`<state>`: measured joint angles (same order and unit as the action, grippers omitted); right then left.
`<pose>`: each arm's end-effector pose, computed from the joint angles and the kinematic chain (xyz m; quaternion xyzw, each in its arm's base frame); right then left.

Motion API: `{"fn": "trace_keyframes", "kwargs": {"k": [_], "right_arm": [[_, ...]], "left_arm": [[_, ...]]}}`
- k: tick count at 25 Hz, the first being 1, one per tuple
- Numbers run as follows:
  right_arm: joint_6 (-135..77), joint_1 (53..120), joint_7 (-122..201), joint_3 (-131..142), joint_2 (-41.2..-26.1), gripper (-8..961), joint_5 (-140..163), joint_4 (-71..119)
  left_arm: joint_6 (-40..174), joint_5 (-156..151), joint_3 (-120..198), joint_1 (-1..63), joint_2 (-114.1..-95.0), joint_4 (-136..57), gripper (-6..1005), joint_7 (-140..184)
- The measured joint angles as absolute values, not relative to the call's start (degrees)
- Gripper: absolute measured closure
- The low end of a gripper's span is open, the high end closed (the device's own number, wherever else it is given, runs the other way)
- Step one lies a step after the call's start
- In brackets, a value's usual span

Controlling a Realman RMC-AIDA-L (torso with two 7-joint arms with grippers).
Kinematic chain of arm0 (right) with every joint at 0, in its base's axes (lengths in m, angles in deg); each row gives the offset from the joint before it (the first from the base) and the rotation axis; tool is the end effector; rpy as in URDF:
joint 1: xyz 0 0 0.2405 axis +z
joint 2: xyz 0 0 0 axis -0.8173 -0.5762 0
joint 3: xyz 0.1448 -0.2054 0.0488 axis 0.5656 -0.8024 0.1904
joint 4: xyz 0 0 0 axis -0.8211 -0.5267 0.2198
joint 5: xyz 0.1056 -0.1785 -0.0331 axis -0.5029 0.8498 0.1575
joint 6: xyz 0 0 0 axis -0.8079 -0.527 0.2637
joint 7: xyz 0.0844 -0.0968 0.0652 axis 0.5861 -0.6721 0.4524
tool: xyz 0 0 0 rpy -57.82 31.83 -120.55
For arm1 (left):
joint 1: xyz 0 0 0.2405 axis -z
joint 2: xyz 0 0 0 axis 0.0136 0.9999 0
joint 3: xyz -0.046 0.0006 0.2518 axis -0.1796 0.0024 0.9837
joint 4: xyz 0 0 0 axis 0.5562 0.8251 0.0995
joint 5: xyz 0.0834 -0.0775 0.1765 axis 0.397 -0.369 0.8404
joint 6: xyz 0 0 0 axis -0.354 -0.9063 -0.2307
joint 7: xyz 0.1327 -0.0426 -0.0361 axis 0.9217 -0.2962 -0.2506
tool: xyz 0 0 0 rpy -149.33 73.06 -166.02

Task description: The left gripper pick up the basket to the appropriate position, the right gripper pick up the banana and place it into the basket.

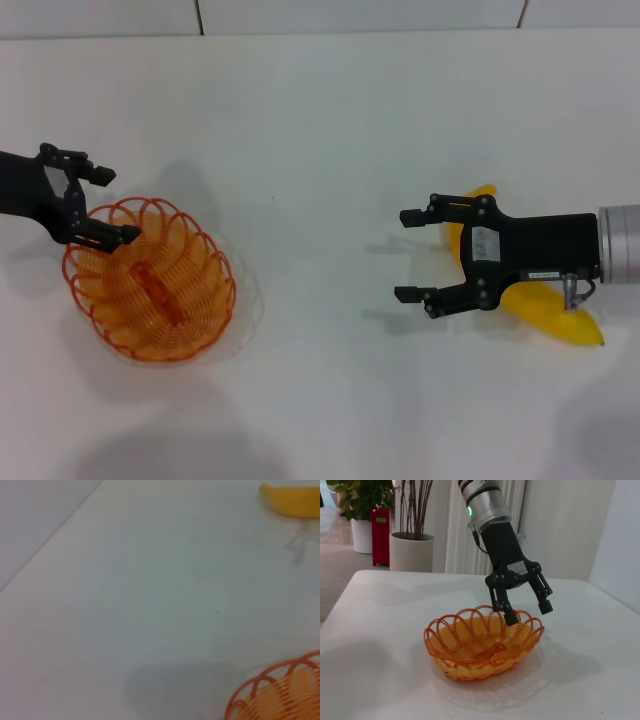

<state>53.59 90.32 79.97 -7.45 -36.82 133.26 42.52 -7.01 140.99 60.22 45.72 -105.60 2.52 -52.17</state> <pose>0.2876 0.3128 -0.0186 -0.9734 0.0115 0.1901 0.1272 -0.2677 0.4007 0.0447 -0.9780 -0.0838 0.0662 0.1792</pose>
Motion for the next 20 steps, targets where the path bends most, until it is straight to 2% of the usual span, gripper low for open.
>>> {"fn": "trace_keyframes", "kwargs": {"k": [14, 17, 20], "right_arm": [[53.6, 90.4, 80.0, -7.5, -36.82, 84, 133.1, 42.5], [53.6, 90.4, 80.0, -7.5, -36.82, 85, 133.1, 42.5], [53.6, 90.4, 80.0, -7.5, -36.82, 86, 133.1, 42.5]], "left_arm": [[-5.5, 141.9, 61.3, 46.7, -105.87, 1.2, 243, -54.2], [-4.1, 142.6, 61.3, 47.3, -105.89, 0.0, 479, -54.9], [-3.2, 143.6, 61.3, 47.7, -105.91, -0.9, 544, -55.2]]}}
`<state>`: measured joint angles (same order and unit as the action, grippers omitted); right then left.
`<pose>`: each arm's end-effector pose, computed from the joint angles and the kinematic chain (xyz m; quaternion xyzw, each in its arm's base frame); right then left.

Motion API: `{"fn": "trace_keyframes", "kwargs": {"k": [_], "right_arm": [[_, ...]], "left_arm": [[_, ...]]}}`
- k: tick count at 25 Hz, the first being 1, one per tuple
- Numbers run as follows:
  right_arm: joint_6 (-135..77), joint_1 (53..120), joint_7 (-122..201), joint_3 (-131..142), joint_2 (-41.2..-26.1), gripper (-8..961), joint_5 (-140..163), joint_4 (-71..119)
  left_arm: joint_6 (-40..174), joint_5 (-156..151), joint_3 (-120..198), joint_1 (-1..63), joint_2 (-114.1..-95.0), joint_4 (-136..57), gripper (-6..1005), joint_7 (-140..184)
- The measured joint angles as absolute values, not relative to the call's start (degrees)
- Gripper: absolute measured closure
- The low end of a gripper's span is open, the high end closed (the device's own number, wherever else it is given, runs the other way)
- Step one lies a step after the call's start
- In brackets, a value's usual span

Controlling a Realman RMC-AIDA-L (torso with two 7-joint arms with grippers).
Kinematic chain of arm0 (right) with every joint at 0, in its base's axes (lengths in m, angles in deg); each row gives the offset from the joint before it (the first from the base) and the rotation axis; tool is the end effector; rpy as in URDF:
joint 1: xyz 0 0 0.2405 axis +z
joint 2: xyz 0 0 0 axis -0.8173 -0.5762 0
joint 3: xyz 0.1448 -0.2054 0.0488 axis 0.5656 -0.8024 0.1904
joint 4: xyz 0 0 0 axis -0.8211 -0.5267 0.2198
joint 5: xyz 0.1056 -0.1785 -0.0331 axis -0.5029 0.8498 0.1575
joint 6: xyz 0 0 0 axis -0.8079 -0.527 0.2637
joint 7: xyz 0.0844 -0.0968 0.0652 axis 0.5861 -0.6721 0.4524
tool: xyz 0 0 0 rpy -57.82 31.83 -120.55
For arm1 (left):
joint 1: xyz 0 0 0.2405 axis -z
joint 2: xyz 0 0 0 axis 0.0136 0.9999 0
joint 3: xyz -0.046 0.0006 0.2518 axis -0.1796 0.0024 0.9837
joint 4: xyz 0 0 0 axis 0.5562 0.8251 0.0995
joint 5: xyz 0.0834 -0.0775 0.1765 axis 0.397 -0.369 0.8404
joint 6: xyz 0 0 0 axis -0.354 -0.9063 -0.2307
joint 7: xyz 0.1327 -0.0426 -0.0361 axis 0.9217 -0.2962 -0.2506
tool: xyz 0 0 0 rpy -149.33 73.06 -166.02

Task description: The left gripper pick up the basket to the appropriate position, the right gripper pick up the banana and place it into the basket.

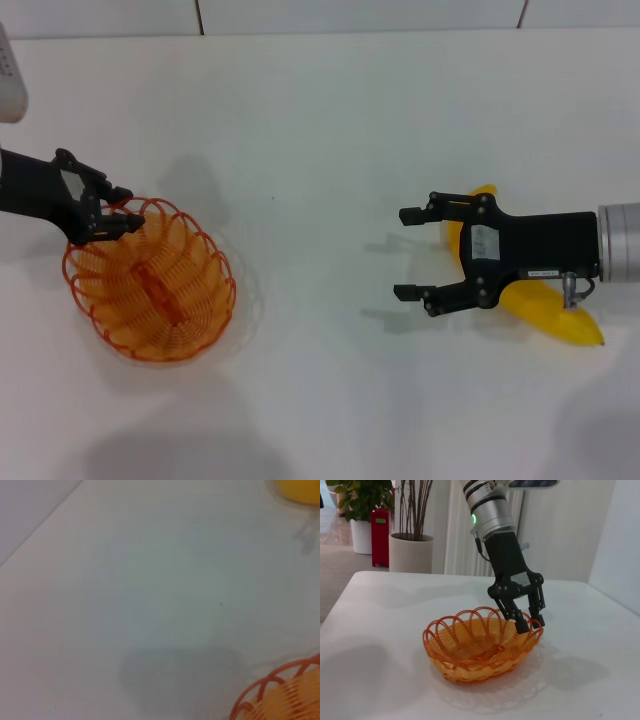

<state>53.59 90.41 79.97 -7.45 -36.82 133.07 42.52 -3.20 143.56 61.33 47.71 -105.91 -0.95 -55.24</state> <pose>0.2869 0.3136 -0.0184 -0.9731 0.0108 0.1912 0.1282 -0.2648 0.4074 0.0303 -0.9761 -0.0994 0.0857 0.1734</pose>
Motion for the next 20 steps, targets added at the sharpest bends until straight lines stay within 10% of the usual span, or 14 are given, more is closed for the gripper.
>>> {"fn": "trace_keyframes", "kwargs": {"k": [20], "right_arm": [[53.6, 90.4, 80.6, -7.5, -36.82, 92, 133.0, 42.5]], "left_arm": [[-3.3, 143.7, 61.3, 47.9, -106.02, -0.8, 945, -56.0]]}}
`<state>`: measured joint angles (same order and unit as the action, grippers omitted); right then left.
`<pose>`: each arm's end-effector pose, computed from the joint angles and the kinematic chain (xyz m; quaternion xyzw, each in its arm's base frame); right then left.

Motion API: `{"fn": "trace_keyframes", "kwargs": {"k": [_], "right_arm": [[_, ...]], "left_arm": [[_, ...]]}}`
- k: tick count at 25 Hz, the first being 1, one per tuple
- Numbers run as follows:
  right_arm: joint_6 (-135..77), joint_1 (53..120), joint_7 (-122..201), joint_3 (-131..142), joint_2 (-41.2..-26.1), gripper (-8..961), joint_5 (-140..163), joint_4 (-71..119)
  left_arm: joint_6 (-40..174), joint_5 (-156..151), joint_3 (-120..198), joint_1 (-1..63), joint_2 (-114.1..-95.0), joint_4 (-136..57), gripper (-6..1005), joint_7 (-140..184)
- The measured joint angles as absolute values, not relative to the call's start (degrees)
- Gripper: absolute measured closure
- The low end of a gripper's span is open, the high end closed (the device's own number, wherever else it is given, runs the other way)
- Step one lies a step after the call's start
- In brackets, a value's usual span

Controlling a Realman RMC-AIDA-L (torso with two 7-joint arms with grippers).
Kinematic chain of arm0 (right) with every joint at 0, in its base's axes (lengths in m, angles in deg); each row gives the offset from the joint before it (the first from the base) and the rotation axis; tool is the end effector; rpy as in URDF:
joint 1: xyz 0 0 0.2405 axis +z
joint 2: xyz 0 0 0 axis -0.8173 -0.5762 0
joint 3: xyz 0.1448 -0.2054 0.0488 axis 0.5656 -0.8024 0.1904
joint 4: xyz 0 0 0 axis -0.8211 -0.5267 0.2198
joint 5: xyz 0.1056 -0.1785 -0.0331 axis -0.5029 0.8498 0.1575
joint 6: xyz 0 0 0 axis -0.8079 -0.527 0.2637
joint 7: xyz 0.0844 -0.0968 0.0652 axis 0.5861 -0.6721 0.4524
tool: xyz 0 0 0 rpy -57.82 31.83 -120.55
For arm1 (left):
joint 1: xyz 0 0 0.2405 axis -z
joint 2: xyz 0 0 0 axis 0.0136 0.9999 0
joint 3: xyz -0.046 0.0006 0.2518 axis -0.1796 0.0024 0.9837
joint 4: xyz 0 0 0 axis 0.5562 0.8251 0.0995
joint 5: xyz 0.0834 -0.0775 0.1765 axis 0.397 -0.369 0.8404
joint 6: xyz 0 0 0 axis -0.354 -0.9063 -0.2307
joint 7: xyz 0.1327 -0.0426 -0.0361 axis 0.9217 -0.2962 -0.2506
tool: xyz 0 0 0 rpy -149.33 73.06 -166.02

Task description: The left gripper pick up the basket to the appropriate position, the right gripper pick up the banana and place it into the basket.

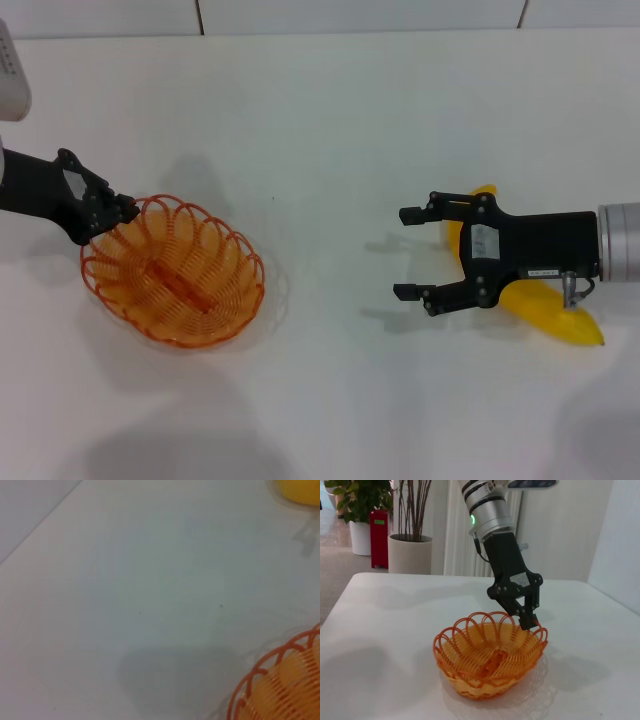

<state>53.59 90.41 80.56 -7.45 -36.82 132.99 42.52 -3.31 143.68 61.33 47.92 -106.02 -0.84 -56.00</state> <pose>0.2868 0.3137 -0.0183 -0.9728 0.0158 0.1924 0.1277 -0.2631 0.4079 0.0297 -0.9758 -0.1038 0.0847 0.1730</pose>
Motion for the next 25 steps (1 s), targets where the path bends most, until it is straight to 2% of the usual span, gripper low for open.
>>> {"fn": "trace_keyframes", "kwargs": {"k": [9, 19, 25], "right_arm": [[53.6, 90.0, 80.6, -7.3, -36.82, 94, 132.9, 42.5], [53.6, 89.8, 80.6, -7.0, -36.73, 97, 132.8, 42.5], [53.6, 89.8, 80.6, -7.0, -36.63, 99, 132.8, 42.5]], "left_arm": [[-7.3, 142.1, 60.7, 47.0, -105.81, 0.6, 946, -59.3], [-17.1, 134.0, 60.6, 42.5, -105.88, 8.1, 946, -66.1], [-17.4, 127.6, 60.1, 41.1, -105.25, 8.3, 945, -73.3]]}}
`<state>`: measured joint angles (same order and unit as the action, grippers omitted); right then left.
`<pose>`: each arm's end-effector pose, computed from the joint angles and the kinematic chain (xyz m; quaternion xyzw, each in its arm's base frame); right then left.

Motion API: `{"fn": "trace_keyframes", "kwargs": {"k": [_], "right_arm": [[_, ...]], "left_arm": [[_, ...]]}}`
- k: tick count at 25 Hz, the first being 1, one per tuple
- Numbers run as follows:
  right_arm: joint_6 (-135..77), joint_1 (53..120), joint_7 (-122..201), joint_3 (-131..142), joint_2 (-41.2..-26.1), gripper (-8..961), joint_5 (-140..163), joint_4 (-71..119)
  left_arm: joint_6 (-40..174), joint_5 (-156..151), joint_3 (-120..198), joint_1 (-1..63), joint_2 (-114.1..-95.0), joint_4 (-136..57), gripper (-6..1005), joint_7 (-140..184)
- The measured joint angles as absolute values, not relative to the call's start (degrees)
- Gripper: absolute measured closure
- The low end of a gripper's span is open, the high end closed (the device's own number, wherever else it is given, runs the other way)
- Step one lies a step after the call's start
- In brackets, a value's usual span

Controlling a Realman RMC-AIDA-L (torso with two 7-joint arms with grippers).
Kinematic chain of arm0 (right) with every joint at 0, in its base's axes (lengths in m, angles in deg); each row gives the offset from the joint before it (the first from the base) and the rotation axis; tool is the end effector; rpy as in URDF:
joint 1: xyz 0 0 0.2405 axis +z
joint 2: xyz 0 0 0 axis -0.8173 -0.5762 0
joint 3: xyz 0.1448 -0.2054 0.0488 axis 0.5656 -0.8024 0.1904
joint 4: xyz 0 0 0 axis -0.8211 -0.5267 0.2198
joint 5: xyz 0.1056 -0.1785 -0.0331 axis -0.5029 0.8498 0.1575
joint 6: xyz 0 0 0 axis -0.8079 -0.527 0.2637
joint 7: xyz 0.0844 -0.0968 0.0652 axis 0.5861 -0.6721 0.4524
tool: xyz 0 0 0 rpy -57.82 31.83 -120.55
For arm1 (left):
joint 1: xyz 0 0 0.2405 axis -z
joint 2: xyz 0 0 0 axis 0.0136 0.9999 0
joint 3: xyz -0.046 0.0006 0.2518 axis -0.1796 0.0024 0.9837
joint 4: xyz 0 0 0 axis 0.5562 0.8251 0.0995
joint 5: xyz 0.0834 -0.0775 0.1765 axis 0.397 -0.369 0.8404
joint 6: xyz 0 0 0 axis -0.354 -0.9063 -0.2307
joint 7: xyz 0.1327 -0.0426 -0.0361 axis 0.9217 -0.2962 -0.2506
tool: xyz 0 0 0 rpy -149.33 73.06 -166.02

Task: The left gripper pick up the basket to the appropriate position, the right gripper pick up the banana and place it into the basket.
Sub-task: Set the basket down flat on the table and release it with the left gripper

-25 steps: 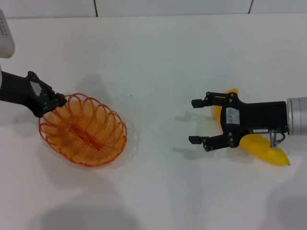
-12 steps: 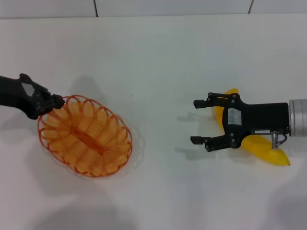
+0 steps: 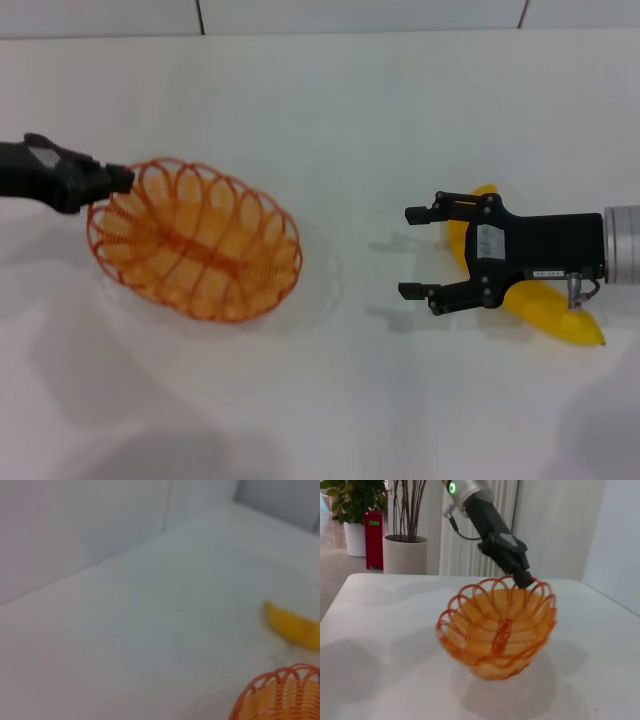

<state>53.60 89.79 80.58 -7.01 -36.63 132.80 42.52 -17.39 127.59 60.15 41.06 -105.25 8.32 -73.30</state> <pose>0.2906 0.3119 -0.0161 -0.9717 0.0223 0.1933 0.1339 -0.2536 0.3816 0.0651 -0.9479 -0.2602 -0.0781 0.1664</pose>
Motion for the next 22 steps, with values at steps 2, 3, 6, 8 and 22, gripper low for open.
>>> {"fn": "trace_keyframes", "kwargs": {"k": [2, 3, 6, 8, 22], "right_arm": [[53.6, 89.8, 80.6, -7.0, -36.65, 100, 132.8, 42.6], [53.6, 89.8, 80.6, -7.0, -36.70, 100, 132.7, 42.7], [53.6, 90.1, 80.6, -6.9, -36.77, 101, 132.3, 42.7], [53.6, 90.2, 80.5, -6.9, -36.79, 101, 131.7, 42.7], [52.0, 91.1, 80.5, -6.9, -36.89, 106, 131.1, 42.6]], "left_arm": [[-16.2, 126.8, 60.0, 41.1, -105.43, 8.0, 945, -76.7], [-16.2, 126.8, 60.0, 41.1, -105.43, 8.0, 945, -76.7], [-11.1, 127.0, 61.2, 42.5, -105.86, 4.0, 944, -83.8], [-8.0, 127.5, 61.5, 44.2, -105.68, 0.6, 944, -85.9], [2.8, 129.9, 61.4, 50.3, -105.95, -13.1, 942, -88.9]]}}
